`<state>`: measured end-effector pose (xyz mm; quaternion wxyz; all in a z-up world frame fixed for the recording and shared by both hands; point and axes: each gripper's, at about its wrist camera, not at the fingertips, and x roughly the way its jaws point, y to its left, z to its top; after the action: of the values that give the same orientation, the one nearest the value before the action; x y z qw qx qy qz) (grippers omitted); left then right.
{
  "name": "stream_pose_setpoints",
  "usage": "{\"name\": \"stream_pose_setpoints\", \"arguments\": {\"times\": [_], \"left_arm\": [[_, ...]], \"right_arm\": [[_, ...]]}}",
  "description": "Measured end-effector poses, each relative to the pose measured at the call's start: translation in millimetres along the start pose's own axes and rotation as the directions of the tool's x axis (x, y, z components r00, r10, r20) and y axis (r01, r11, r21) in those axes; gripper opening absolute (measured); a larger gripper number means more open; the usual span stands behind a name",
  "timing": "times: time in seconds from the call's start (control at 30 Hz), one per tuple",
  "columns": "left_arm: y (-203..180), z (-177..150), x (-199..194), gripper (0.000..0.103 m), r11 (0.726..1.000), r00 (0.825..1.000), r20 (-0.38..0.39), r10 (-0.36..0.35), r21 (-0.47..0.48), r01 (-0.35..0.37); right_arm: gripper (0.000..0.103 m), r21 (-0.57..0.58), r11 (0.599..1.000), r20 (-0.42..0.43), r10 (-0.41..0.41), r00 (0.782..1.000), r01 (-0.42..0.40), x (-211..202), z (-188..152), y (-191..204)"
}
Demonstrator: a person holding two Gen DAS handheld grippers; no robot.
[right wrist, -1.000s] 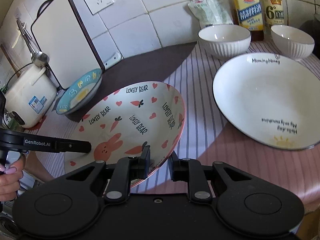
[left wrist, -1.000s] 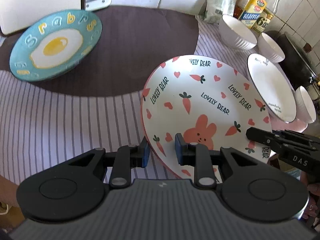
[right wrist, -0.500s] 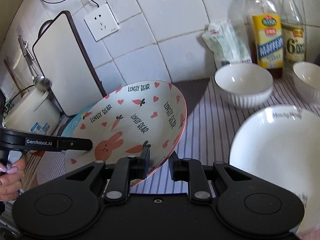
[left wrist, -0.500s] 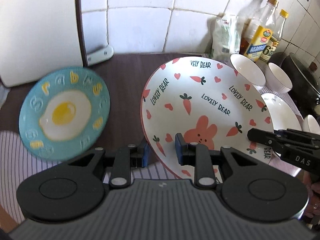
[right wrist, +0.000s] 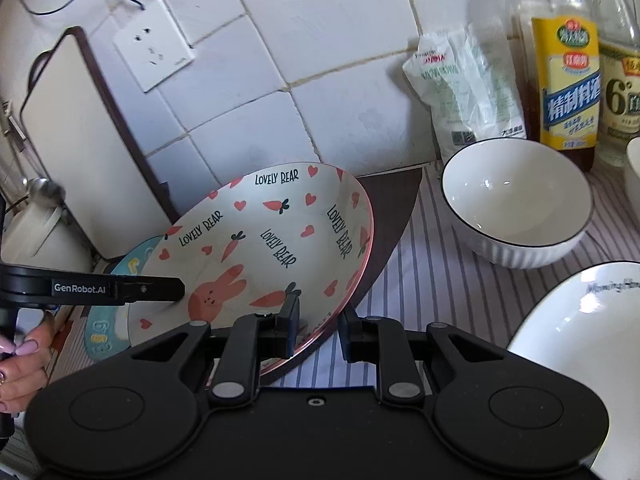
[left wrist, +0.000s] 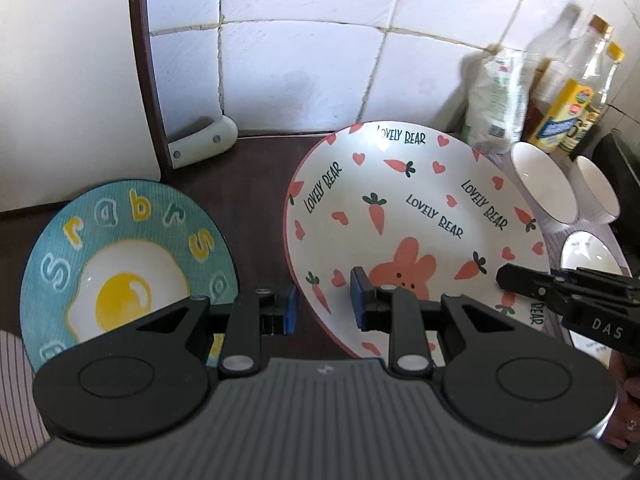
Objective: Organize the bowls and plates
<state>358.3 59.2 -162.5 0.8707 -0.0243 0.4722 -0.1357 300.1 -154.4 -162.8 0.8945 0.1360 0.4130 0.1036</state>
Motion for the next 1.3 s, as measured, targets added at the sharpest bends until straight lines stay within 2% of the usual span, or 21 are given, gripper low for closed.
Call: {"name": "stream_pose_setpoints", "arguments": {"times": [0.23, 0.63, 0.77, 0.9, 1.03, 1.07, 1.1, 1.13, 1.2, 1.3], "left_arm": [[9, 16, 29, 0.024, 1.0, 1.0, -0.026, 0.004, -0.01, -0.004], [8, 24, 54, 0.025, 0.999, 0.998, -0.061, 0.019, -0.027, -0.021], [3, 26, 62, 0.029, 0.999, 0.993, -0.111, 0.039, -0.022, -0.041], [-1, 26, 64, 0.03, 0.998, 0.99, -0.123, 0.067, 0.001, -0.067], [-12, 24, 62, 0.03, 0.993, 0.987, -0.111, 0.119, 0.042, -0.115], [-16, 23, 60, 0.03, 0.99, 0.985, -0.11, 0.135, 0.053, -0.129], [-18, 23, 57, 0.03, 0.988, 0.984, -0.104, 0.147, 0.06, -0.141], [-19, 23, 52, 0.032, 0.987, 0.983, -0.099, 0.154, 0.063, -0.148], [-22, 24, 42, 0.034, 0.987, 0.983, -0.094, 0.157, 0.06, -0.152], [-31, 25, 20, 0.044, 0.988, 0.987, -0.075, 0.144, 0.062, -0.139]], "right_arm": [[0.025, 0.032, 0.999, -0.034, -0.024, 0.999, 0.025, 30, 10, -6], [0.026, 0.071, 0.995, -0.07, -0.068, 0.995, 0.073, 48, 13, -12], [0.032, 0.059, 0.992, -0.107, -0.102, 0.989, 0.109, 56, 13, -7], [0.033, 0.048, 0.991, -0.114, -0.12, 0.986, 0.126, 57, 12, -2], [0.039, 0.03, 0.989, -0.13, -0.143, 0.981, 0.148, 51, 12, 3], [0.042, -0.022, 0.974, -0.111, -0.225, 0.968, 0.224, 37, 11, 15], [0.044, -0.022, 0.974, -0.111, -0.225, 0.968, 0.224, 37, 11, 15], [0.05, -0.039, 0.969, -0.049, -0.247, 0.968, 0.245, 15, 9, 23], [0.052, -0.032, 0.974, -0.013, -0.226, 0.974, 0.225, -8, 6, 27], [0.057, -0.033, 0.976, 0.021, -0.213, 0.977, 0.213, -27, 5, 29]]}}
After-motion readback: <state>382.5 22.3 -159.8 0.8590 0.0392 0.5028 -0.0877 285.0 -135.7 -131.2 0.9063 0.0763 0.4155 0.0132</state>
